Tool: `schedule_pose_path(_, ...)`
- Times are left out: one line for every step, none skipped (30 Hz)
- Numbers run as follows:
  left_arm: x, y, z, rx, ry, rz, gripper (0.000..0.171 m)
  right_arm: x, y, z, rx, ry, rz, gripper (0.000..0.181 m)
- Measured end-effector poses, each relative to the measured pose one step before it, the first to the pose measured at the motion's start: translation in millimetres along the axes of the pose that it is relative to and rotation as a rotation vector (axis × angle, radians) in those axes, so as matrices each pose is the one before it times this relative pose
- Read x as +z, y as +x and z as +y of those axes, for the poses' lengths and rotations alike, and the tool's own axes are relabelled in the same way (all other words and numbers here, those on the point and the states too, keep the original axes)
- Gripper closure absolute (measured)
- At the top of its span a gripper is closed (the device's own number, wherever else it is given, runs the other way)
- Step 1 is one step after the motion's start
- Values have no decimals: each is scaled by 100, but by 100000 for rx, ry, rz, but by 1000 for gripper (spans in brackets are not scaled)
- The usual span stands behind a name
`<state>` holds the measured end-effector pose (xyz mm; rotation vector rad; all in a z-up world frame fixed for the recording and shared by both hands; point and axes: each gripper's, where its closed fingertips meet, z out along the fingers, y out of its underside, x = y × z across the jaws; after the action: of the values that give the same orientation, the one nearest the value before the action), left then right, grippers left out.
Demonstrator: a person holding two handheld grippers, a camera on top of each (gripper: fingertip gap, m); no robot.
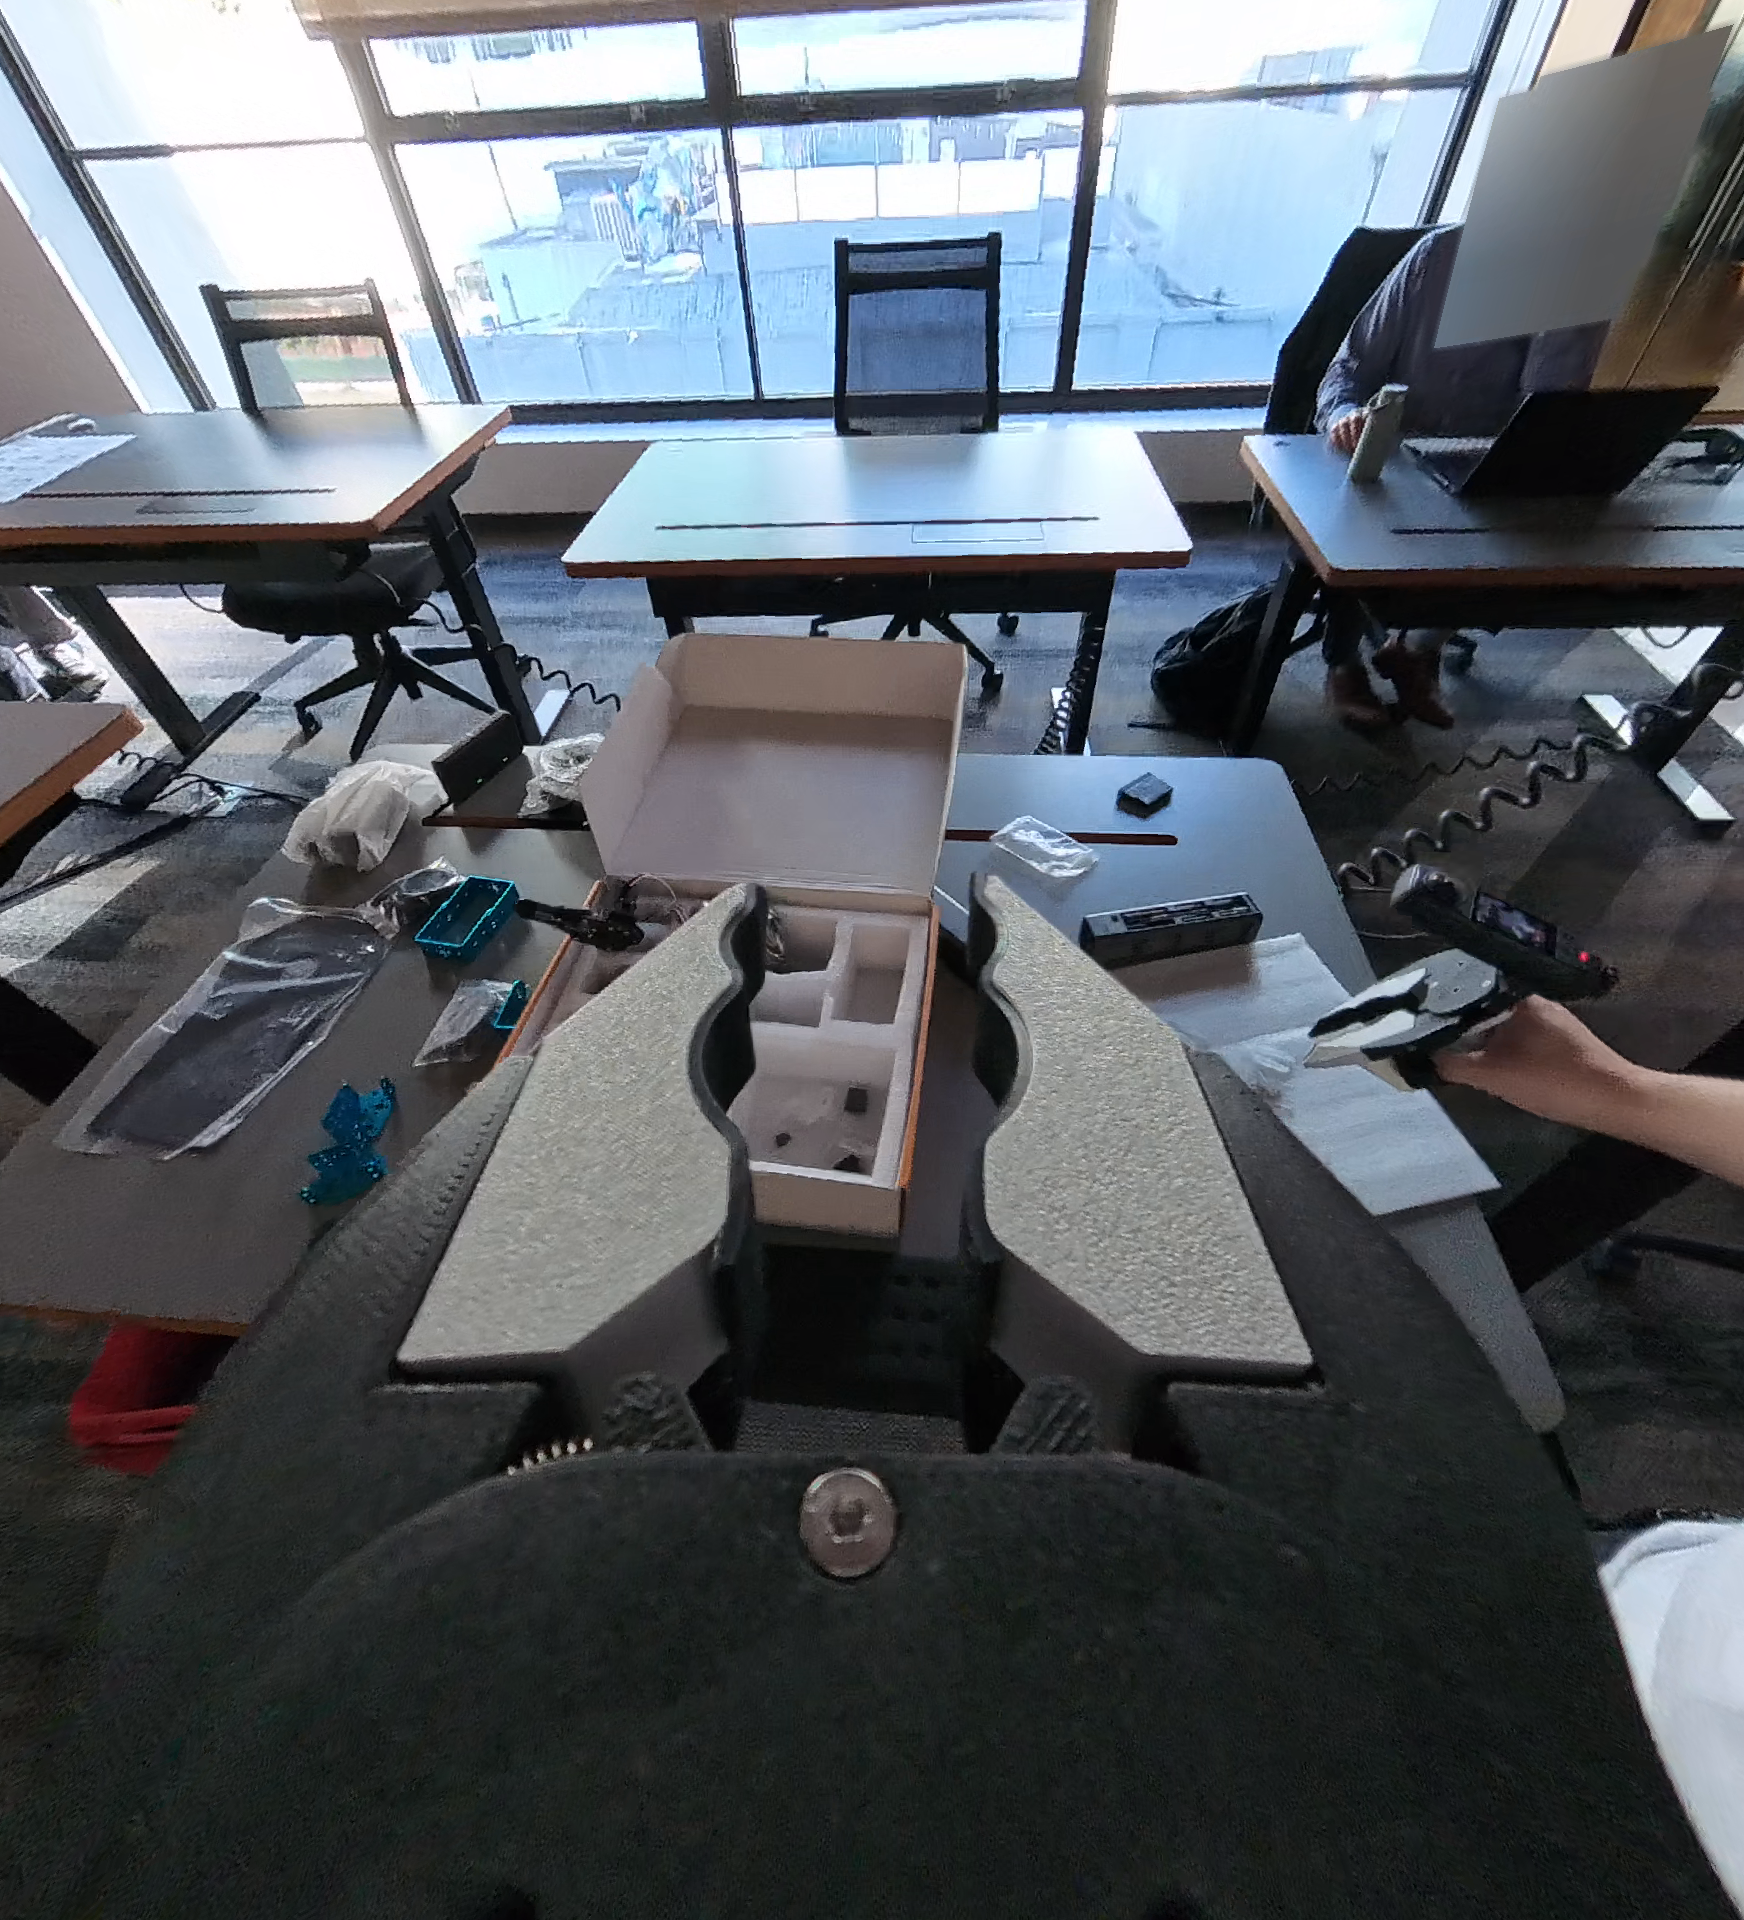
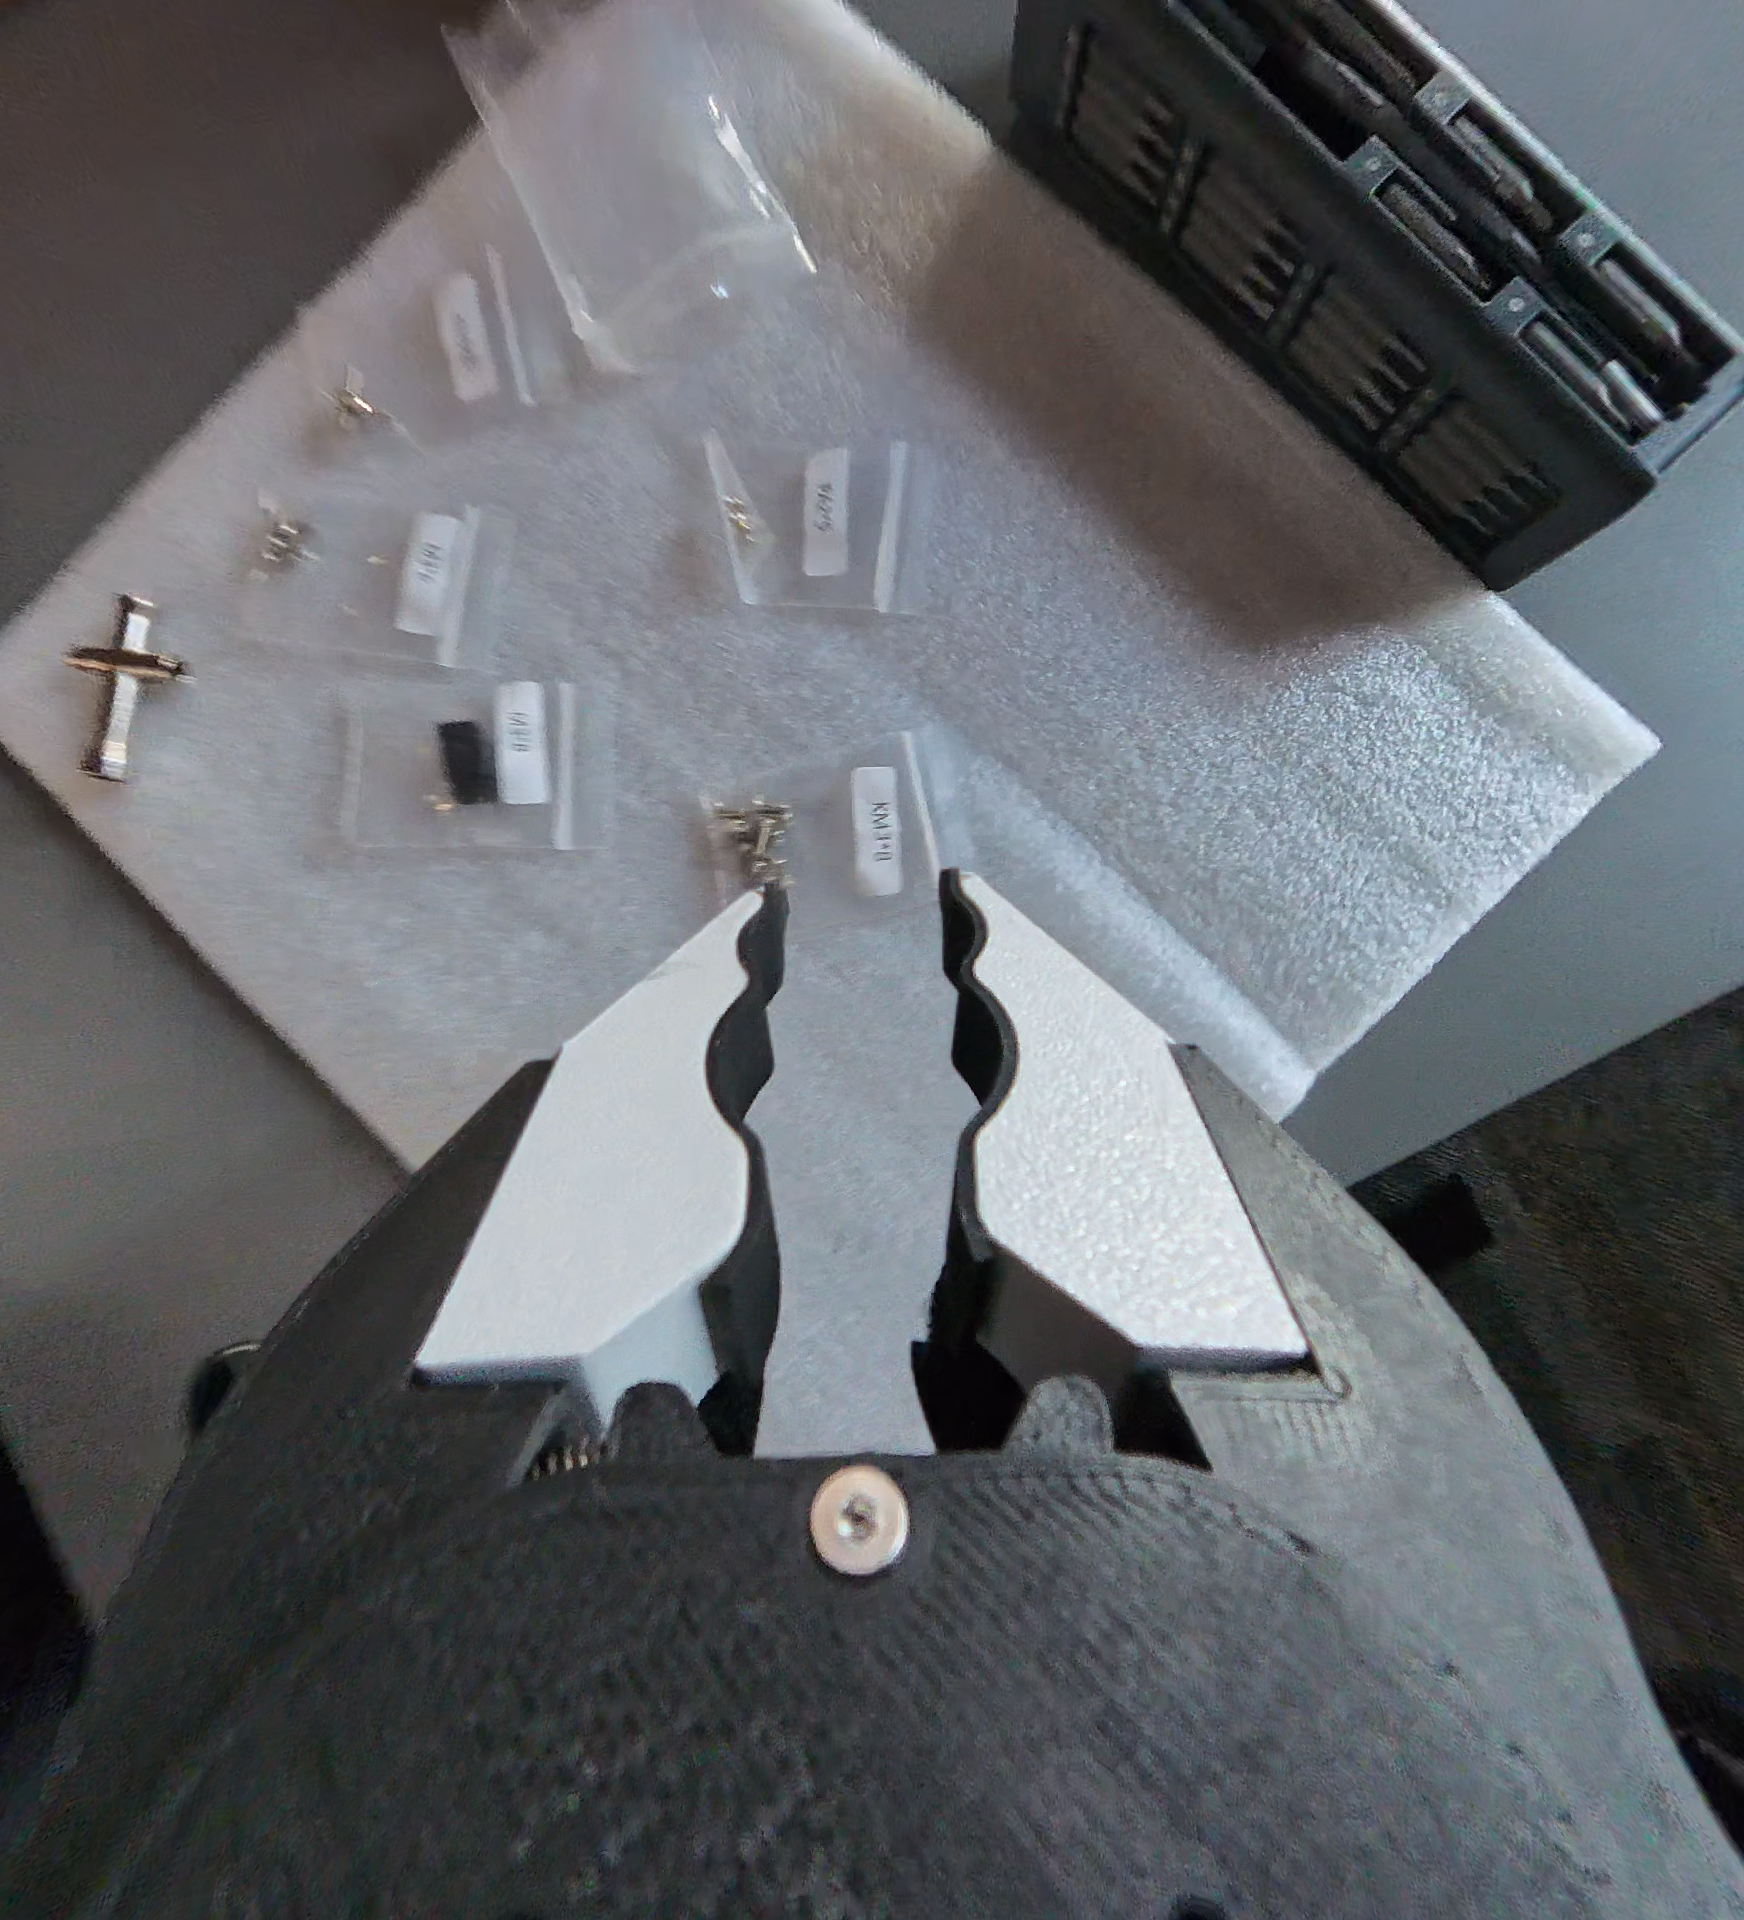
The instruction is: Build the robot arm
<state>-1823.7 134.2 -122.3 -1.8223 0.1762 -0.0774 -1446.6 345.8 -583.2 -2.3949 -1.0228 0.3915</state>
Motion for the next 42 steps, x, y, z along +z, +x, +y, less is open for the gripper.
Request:
schedule_pose_path(780,-276,-524,-208,487,-82,134,745,469,76,-2278,-1686,552,151)
schedule_pose_path(732,-214,-541,-220,1241,-171,134,704,302,97,-1674,-1751,-357,150)
schedule_pose_path(719,-117,-446,-52,1206,-120,135,687,129,88,-819,-1779,-1401,150)
schedule_pose_path(704,-42,-275,127,657,34,135,625,58,68,-371,-1574,-1513,149)
schedule_pose_path(690,-4,-86,249,-153,163,135,527,98,50,-759,-1391,-761,149)
schedule_pose_path(686,23,31,297,-857,357,136,460,108,112,-1187,-1819,-257,149)
schedule_pose_path(667,5,88,324,-1244,414,136,372,-98,99,-1165,-1826,-1274,149)
schedule_pose_path(640,-25,93,294,-1390,346,135,197,-5,-1,-1123,-917,-45,150)
schedule_pose_path(587,-28,21,291,-1102,488,135,48,96,-191,-1897,792,918,154)
schedule_pose_path(526,-17,-63,456,-491,625,135,97,4,-89,-1961,605,237,156)
schedule_pose_path(507,-24,-78,613,-260,625,135,77,-20,-44,-489,496,-495,157)
schedule_pose_path(491,-57,-28,560,-375,579,135,28,3,-56,929,679,-946,157)
schedule_pose_path(498,-61,43,395,-478,542,135,-11,72,1,1716,415,-898,159)
schedule_pose_path(511,-59,136,270,-613,478,135,-114,115,-49,1854,538,-445,166)
schedule_pose_path(528,-69,218,-57,-829,398,135,-204,-147,-141,406,1065,-1537,179)
schedule_pose_path(510,-12,262,-477,-851,547,135,-125,17,-136,-239,1034,281,179)
schedule_pose_path(465,61,255,-697,-638,809,136,-33,-127,56,-247,-307,-500,179)
schedule_pose_path(416,87,231,-648,-428,808,136,2,-87,111,-353,-778,7,179)
schedule_pose_path(383,80,241,-416,-442,703,136,-38,-155,-20,-1067,191,-189,179)
schedule_pose_path(386,59,228,-218,-625,803,136,-51,-196,-63,-1137,467,-480,179)
schedule_pose_path(431,58,246,-301,-846,1108,136,-78,-151,-39,-707,140,-207,178)
schedule_pose_path(510,100,247,-604,-956,1752,136,-118,-97,-56,-403,186,114,178)
schedule_pose_path(617,158,286,-900,-1067,2440,136,-164,-204,-129,40,531,-626,178)
schedule_pose_path(715,151,322,-1031,-1169,2502,136,-242,-258,-227,549,898,-914,178)
schedule_pose_path(809,102,333,-827,-1022,2126,136,-338,-355,-394,861,1488,-1319,178)
schedule_pose_path(845,81,319,-299,-793,1738,136,-458,-501,-573,781,1920,-2119,179)
schedule_pose_path(864,75,334,100,-535,1378,135,-582,-467,-739,293,2244,-1524,179)
schedule_pose_path(876,208,373,-77,-544,1798,135,-673,-545,-925,-173,2633,-1756,179)
schedule_pose_path(864,402,432,-399,-665,2730,135,-787,-592,-1096,-522,2844,-2064,180)
schedule_pose_path(851,549,479,-243,-726,3376,135,-872,-556,-1244,-479,2920,-1917,180)
schedule_pose_path(860,566,560,89,-878,3430,134,-940,-721,-1467,209,3269,-3256,180)
schedule_pose_path(900,582,620,-106,-1026,3557,133,-1015,-946,-1742,1255,3600,-4585,180)
schedule_pose_path(981,664,591,-851,-926,4217,132,-1089,-1044,-2054,1693,4579,-4865,180)
schedule_pose_path(1058,755,521,-1791,-441,5179,130,-1097,-1300,-2370,1994,5446,-6092,181)
schedule_pose_path(1133,836,392,-2679,200,6009,129,-1052,-1487,-2534,2721,5357,-6942,181)
schedule_pose_path(1198,862,319,-3085,397,6711,127,-912,-1446,-2516,2629,4492,-5952,181)
schedule_pose_path(1242,832,259,-3245,108,6805,125,-782,-1547,-2495,2125,3974,-5801,181)
schedule_pose_path(1252,790,112,-3074,248,6537,122,-626,-1742,-2374,1657,3127,-6294,181)
schedule_pose_path(1208,875,-133,-2501,1035,6677,119,-478,-1874,-2283,938,2516,-6292,181)
schedule_pose_path(1093,998,-474,-1668,2376,6579,119,-336,-2076,-2186,-40,2626,-6745,181)
schedule_pose_path(945,1144,-889,-698,4152,6131,119,-173,-2034,-2040,-1012,2523,-5791,181)
schedule_pose_path(829,1218,-1126,165,5081,5494,117,-35,-1714,-1814,-1514,2144,-3555,181)
